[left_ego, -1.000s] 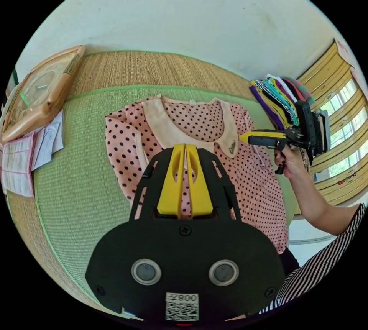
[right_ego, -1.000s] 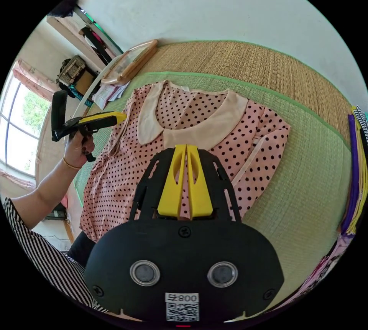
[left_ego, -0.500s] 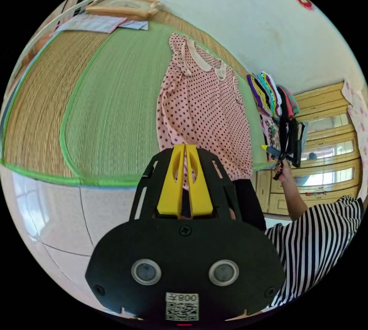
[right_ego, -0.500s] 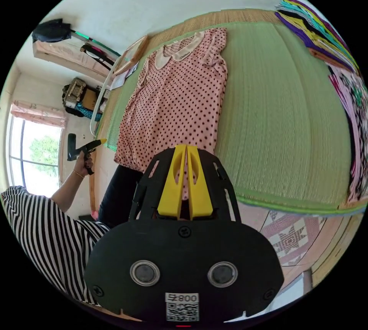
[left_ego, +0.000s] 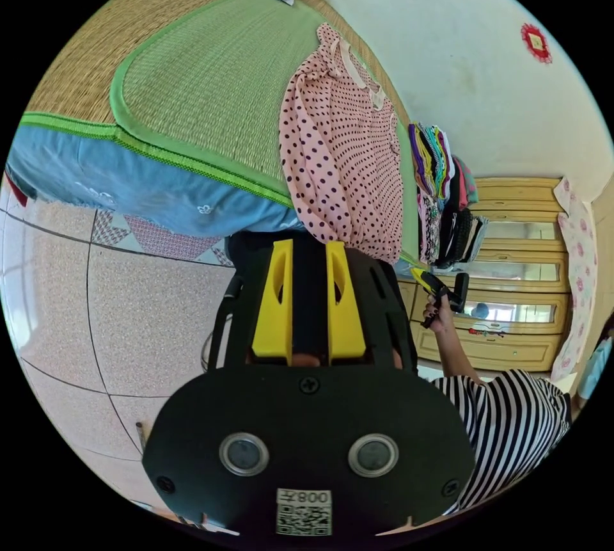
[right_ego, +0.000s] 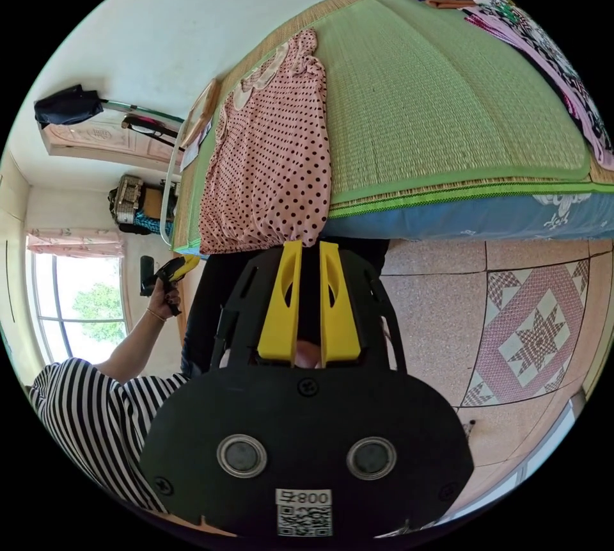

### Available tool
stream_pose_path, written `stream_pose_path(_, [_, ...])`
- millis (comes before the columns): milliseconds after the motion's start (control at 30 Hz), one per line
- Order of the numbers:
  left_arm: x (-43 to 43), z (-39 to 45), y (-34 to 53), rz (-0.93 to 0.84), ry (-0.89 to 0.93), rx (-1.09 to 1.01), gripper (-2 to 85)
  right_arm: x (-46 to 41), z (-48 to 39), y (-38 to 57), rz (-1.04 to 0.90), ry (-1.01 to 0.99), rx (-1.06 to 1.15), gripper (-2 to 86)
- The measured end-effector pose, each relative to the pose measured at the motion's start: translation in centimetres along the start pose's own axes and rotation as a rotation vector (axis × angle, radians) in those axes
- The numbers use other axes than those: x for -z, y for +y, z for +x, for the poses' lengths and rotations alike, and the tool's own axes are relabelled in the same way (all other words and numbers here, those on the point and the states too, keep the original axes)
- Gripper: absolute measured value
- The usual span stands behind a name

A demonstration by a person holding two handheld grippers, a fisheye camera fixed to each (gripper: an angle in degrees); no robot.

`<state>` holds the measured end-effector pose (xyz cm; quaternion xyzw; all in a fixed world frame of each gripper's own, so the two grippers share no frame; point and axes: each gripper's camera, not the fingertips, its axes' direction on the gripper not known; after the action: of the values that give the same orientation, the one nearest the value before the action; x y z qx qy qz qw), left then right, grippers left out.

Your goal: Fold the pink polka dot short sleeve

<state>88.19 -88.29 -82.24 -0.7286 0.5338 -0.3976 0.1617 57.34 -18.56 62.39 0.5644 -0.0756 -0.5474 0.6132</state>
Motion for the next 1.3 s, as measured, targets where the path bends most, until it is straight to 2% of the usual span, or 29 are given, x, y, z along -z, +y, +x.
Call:
stream_pose_path(267, [-1.1, -1.8, 2.0, -0.034, 0.087, 0.059, 10.2, -2.4, 1.8, 1.4, -0.012, -0.055, -0.046, 6.6])
stream_pose_path(467, [-1.3, -2.0, 4.3, -0.11, 0.003, 0.042, 9.7, -4.5, 3.4, 1.8, -0.021, -0.084, -0.082, 6.8])
stream_pose_path(700, [-0.2, -3.4, 7.4, -0.108, 0.017, 0.069, 8.7, -6.6, 5.0, 2.7, -0.017, -0.132, -0.114, 7.1])
stream_pose_path(800, [0.3, -3.9, 8.8, -0.106, 0.024, 0.079, 5.8, -7.1, 5.9, 3.2, -0.008, -0.152, -0.13, 7.2])
stream_pose_path(1000, [3.4, -4.8, 12.3, -0.043, 0.133, 0.083, 2.8, -8.9, 7.4, 3.9, 0.011, -0.21, -0.148, 7.8])
stream_pose_path(1133, [6.4, -7.1, 15.6, 0.064, 0.258, 0.148, 2.2, -11.0, 7.9, 4.0, 0.001, -0.256, -0.147, 8.2])
stream_pose_path(1300, [8.3, -7.8, 18.0, 0.071, 0.263, 0.159, 1.9, -13.6, 8.5, 4.0, -0.006, -0.329, -0.144, 8.4])
